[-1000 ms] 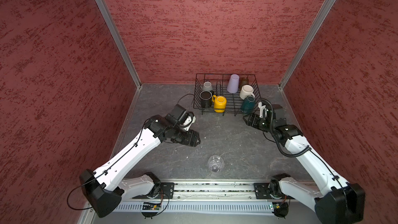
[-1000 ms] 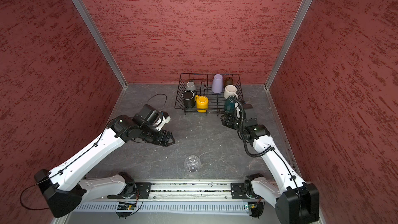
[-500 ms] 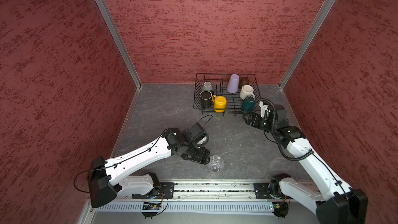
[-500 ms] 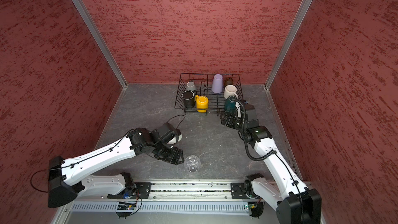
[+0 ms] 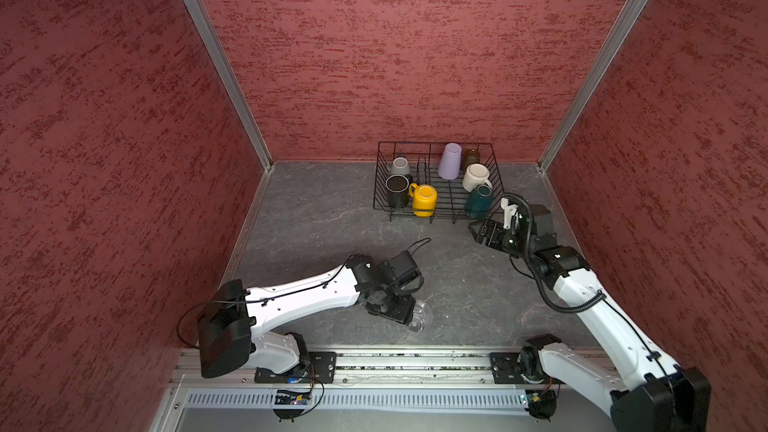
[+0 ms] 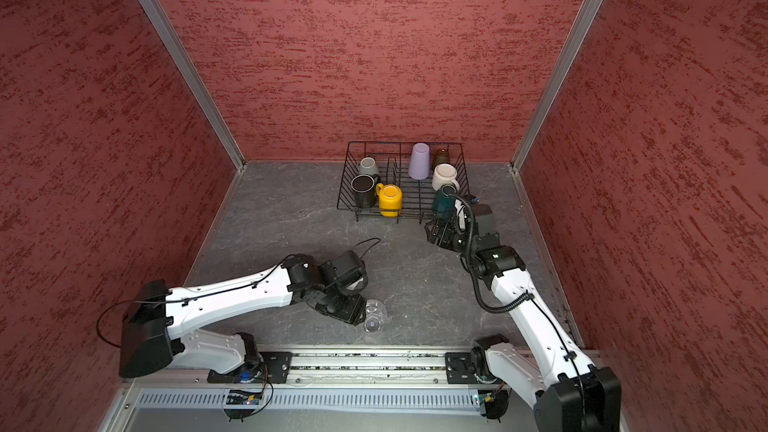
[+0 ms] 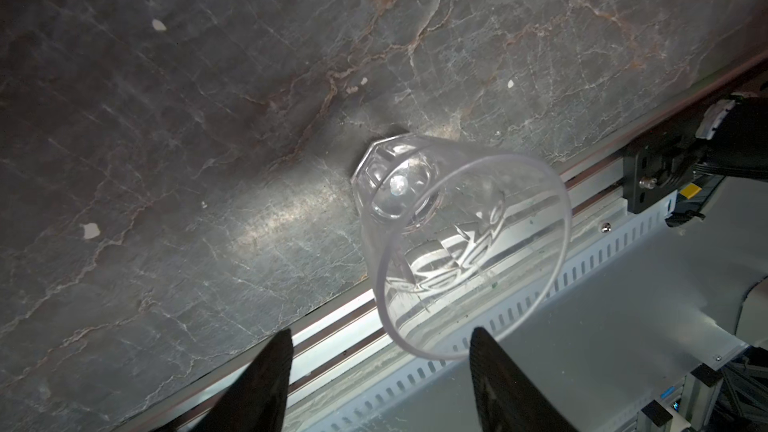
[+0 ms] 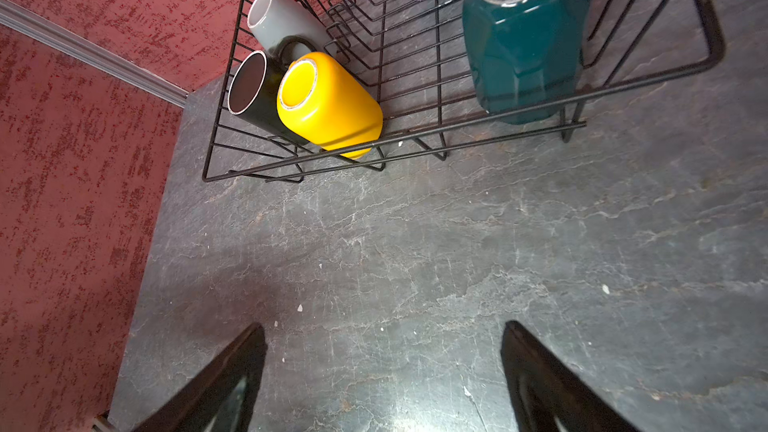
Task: Load the cups into the dish rack
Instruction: 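Lower the left gripper onto the clear plastic cup and grasp it, then lift the clear cup toward the rack with the left gripper while the right approaches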
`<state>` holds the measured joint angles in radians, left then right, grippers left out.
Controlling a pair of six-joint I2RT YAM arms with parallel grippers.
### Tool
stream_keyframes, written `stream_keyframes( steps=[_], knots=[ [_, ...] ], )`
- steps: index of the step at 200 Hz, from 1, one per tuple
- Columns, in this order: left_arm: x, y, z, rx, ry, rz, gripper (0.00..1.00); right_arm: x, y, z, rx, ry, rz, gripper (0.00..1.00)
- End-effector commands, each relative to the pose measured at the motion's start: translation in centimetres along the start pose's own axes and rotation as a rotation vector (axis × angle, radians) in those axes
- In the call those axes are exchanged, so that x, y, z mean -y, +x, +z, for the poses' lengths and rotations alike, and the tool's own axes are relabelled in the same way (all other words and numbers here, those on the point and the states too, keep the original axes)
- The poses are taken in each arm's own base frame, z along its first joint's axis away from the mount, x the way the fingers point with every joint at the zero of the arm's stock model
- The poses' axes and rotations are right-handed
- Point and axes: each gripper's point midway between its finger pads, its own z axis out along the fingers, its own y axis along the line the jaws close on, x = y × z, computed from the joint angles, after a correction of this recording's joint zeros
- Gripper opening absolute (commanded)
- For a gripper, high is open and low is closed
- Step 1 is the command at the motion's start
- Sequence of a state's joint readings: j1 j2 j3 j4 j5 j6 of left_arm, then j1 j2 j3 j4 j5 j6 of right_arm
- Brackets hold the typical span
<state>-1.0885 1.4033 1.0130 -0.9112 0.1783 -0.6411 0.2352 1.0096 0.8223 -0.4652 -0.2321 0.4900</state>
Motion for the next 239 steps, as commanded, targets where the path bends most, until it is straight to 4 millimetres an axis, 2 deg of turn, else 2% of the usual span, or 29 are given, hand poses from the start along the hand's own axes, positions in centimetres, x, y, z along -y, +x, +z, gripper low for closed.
stream_keyframes(
  steps=[1,36,64,111,139,154,167,213,239],
  knots=[
    [0.6,-1.3,0.9,0.037,0.007,0.015,0.64,-0.3,-0.6,-0.4,0.042,-0.006,-0.008,0.89],
    [0.8,-2.2,2.9,0.020,0.004,0.012,0.57,-0.4,-0.6,-0.4,0.043,-0.012,-0.005,0.89],
    [0.5,-1.9,3.7,-0.012,-0.013,0.013,0.36,-0.3,-0.5,-0.5,0.043,-0.007,-0.002,0.90],
    [-0.4,-1.8,3.1,-0.003,-0.011,-0.004,0.00,-0.4,-0.5,-0.1,0.039,-0.018,0.006,0.90],
    [-1.0,-2.5,1.5,0.054,0.011,0.002,0.00,-0.9,-0.7,0.1,0.039,-0.040,0.005,0.90],
    [-1.1,-3.6,0.0,0.108,0.114,-0.037,0.00,-1.3,-0.8,0.1,0.040,-0.062,0.007,0.90],
    [-0.9,-5.1,-2.2,0.179,0.245,-0.065,0.00,-1.9,-1.1,0.0,0.047,-0.091,0.007,0.90],
    [-0.6,-10.6,-14.1,0.542,0.584,0.000,0.00,-5.5,-2.4,-1.6,0.102,-0.277,0.006,0.92],
    [-0.9,-13.3,-18.9,0.675,0.762,0.020,0.00,-8.2,-2.9,-2.7,0.113,-0.426,-0.002,0.92]
  ],
)
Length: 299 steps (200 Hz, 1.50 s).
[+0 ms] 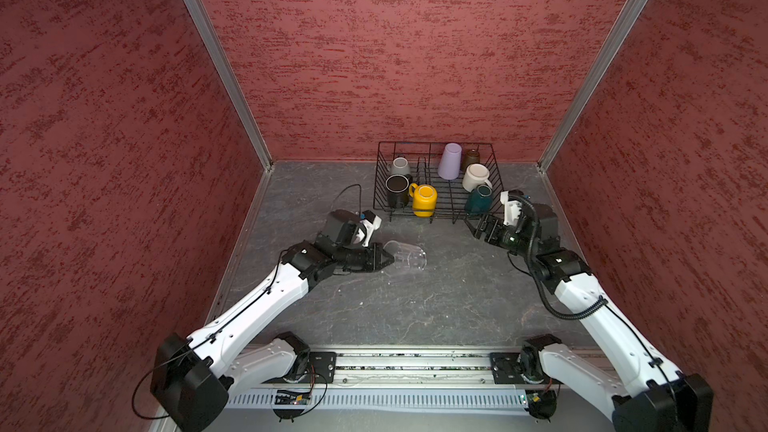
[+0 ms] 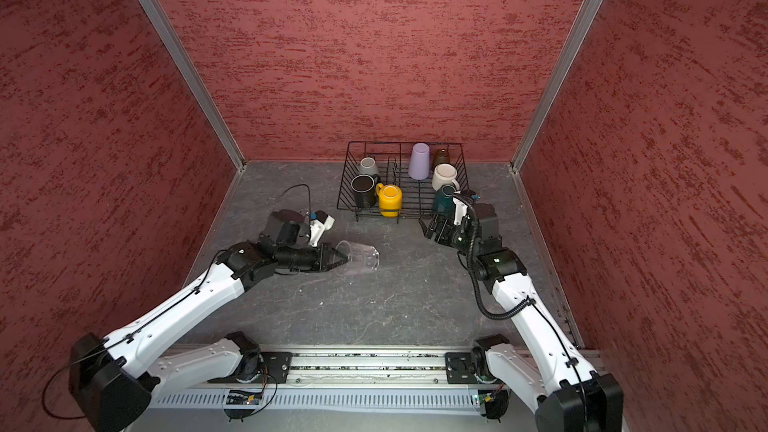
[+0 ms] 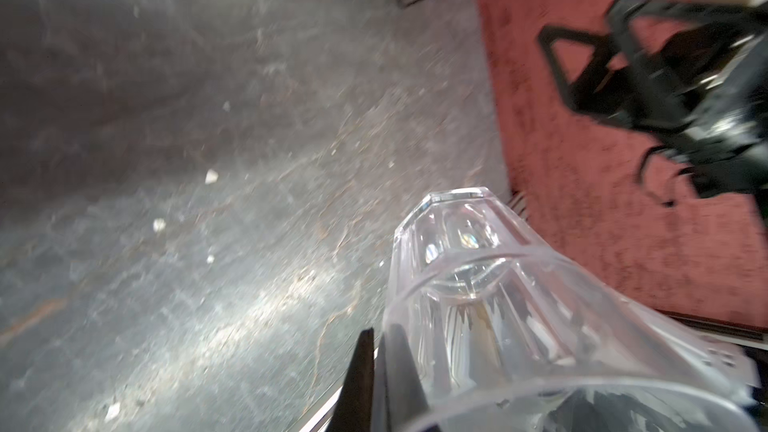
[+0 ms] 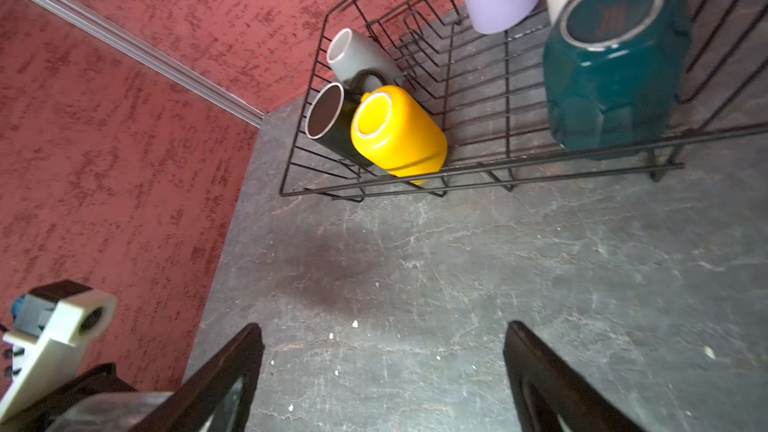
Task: Load the cups into the dish rack
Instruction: 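Lift the clear cup toward the rack with the left gripper while the right approaches, then grasp the clear cup's base with the right gripper while the left holds it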
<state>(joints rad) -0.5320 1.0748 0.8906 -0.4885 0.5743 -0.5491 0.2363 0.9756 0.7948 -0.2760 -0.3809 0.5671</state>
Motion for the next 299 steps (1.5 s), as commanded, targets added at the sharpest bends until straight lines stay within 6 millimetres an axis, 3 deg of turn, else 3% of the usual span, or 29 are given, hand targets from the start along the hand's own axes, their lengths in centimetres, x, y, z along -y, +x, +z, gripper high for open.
stream_keyframes(
  steps=[1,45,103,167,213,299],
  knots=[
    [5.0,-4.4,-2.2,0.102,0.290,0.095,0.00,-4.2,-1.1,-0.7,0.035,-0.205,-0.015,0.92],
    [6.2,-9.6,-3.6,0.188,0.510,0.073,0.00,-8.5,-1.3,-2.0,0.044,-0.476,-0.017,0.93],
    [7.1,-12.0,-3.6,0.204,0.645,0.080,0.00,-11.2,-1.0,-1.9,0.064,-0.563,-0.062,0.94],
    [7.0,-12.5,-3.1,0.191,0.696,0.051,0.00,-13.7,0.5,0.2,0.075,-0.584,-0.104,0.94],
    [6.6,-12.1,-2.9,0.183,0.692,0.044,0.00,-15.5,-0.6,-1.6,0.166,-0.699,-0.089,0.97],
    [6.4,-11.2,-2.2,0.100,0.708,0.029,0.00,-18.6,-1.1,-2.3,0.142,-0.866,-0.145,0.99]
  ],
)
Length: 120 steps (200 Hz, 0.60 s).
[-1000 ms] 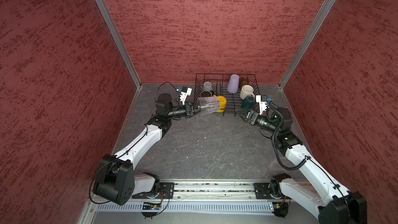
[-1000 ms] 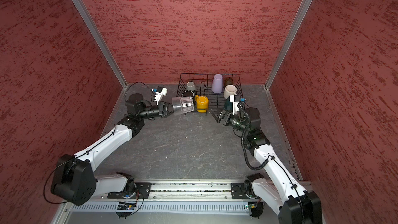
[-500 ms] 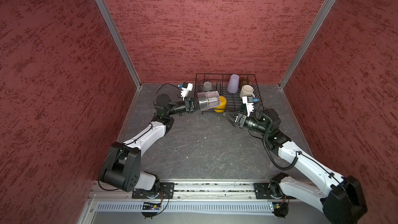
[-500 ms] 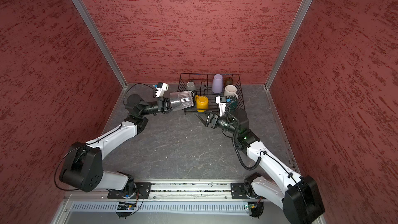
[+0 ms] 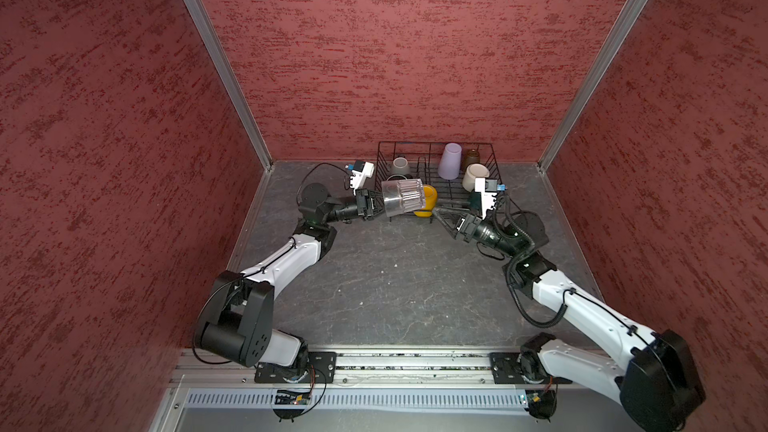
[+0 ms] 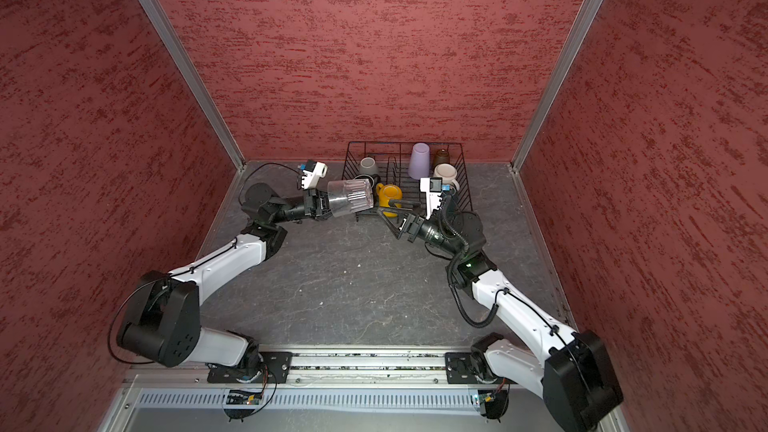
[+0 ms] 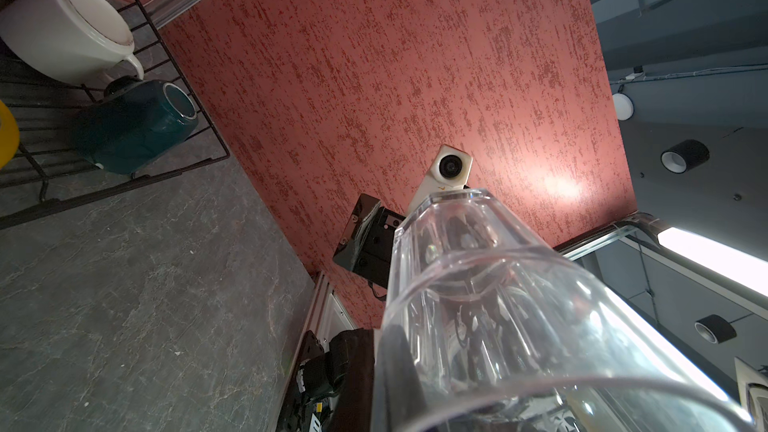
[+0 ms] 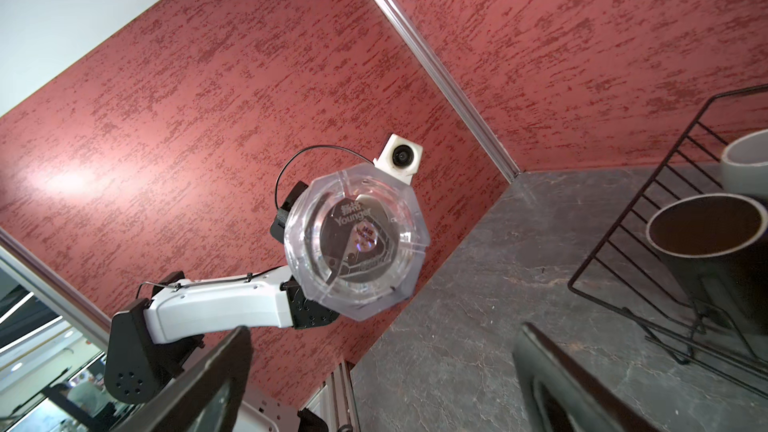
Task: Load the cups into the dish rack
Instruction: 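Grasp the clear cup's base with the right gripper while the left holds it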
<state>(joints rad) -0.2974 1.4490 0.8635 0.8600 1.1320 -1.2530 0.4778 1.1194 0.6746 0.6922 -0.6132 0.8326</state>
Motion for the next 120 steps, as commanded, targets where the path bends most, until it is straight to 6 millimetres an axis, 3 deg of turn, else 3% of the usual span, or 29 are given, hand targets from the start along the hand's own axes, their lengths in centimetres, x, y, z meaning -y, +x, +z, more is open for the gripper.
stream_keyframes(
  steps=[1,26,81,120],
  knots=[
    [0.3,0.5,0.0,-0.036,0.023,0.011,0.00,-2.8,-1.4,0.7,0.008,-0.114,-0.035,0.99],
    [0.1,0.9,0.2,-0.058,0.026,0.000,0.00,-2.4,-1.4,1.3,-0.013,-0.106,-0.041,0.99],
    [-0.3,1.2,0.4,-0.078,0.027,-0.017,0.00,-4.1,-1.9,1.5,-0.007,-0.198,-0.040,0.99],
    [-0.1,1.6,0.9,-0.101,0.036,-0.017,0.00,-3.2,-1.6,2.0,-0.023,-0.172,-0.020,0.99]
  ],
)
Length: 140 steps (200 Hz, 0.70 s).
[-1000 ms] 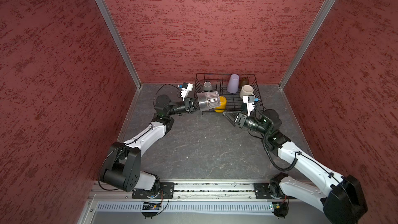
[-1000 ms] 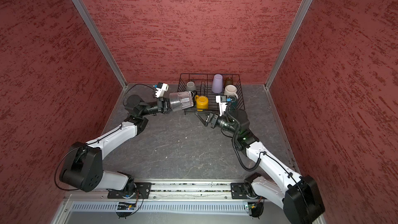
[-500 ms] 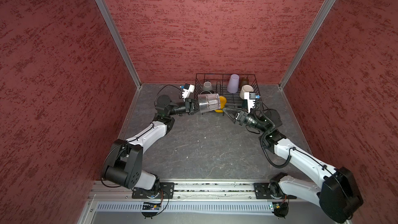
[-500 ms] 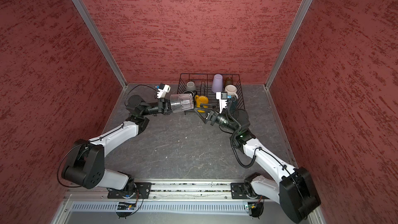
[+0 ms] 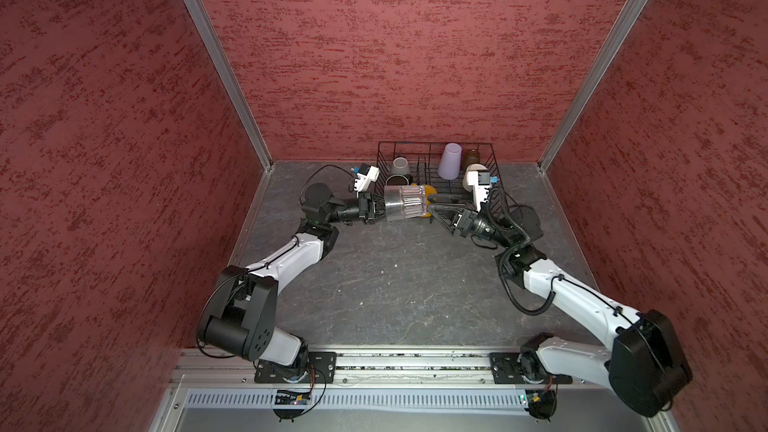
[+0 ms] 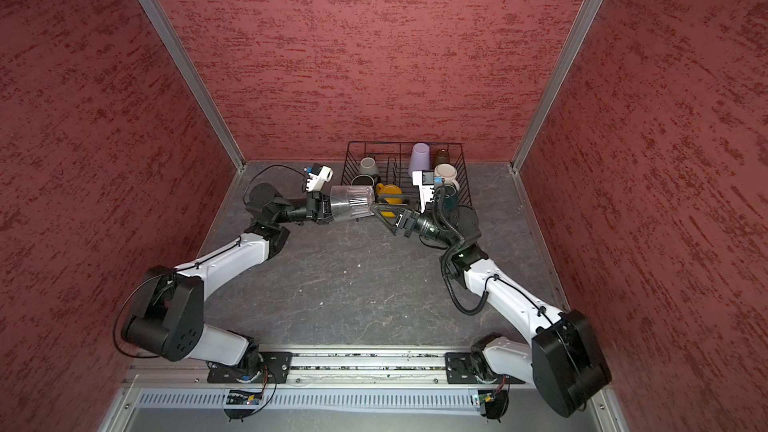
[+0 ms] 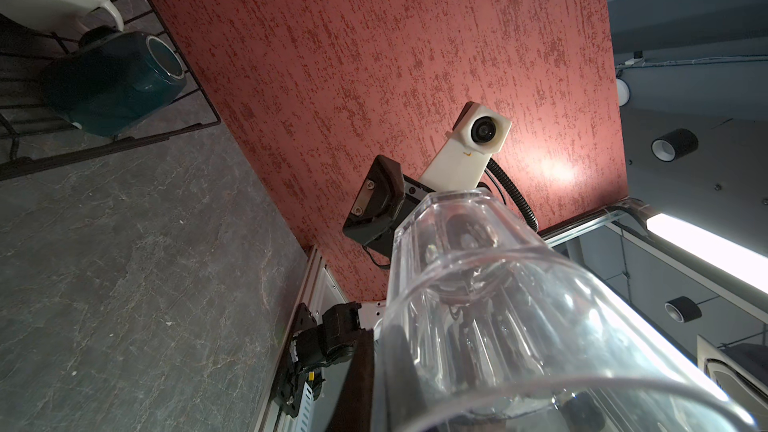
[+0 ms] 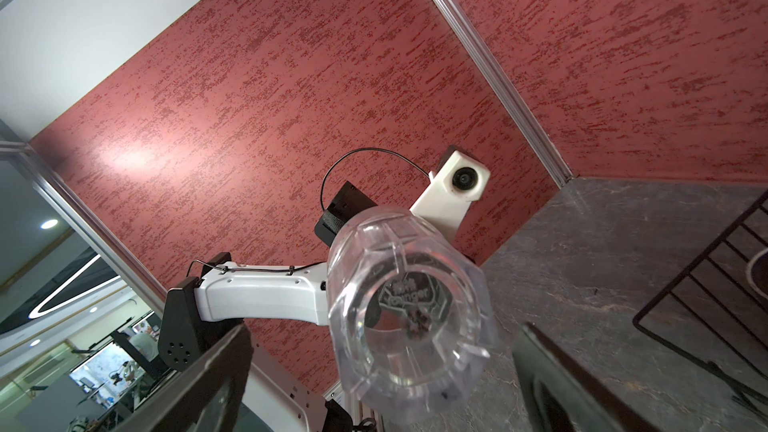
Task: Load the cups into the dish rack
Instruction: 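Grasp the clear cup's base with the right gripper while the left holds it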
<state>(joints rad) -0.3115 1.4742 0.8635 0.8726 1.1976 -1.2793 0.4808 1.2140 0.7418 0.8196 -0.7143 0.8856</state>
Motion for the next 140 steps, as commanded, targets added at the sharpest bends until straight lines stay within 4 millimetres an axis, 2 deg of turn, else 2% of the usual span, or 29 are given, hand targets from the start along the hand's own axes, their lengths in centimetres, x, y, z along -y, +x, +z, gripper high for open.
stream_keyframes(
  steps=[1,79,140],
  knots=[
    [0.3,0.2,0.4,-0.025,0.018,0.022,0.00,-1.3,-1.0,0.6,0.009,-0.045,-0.013,0.99],
    [0.4,0.6,0.9,-0.046,0.025,0.019,0.00,-1.1,-0.1,2.2,-0.025,-0.055,0.015,0.99],
    [0.5,0.8,1.0,-0.052,0.028,0.021,0.00,0.3,1.0,3.0,-0.046,0.009,0.038,0.98]
  ],
)
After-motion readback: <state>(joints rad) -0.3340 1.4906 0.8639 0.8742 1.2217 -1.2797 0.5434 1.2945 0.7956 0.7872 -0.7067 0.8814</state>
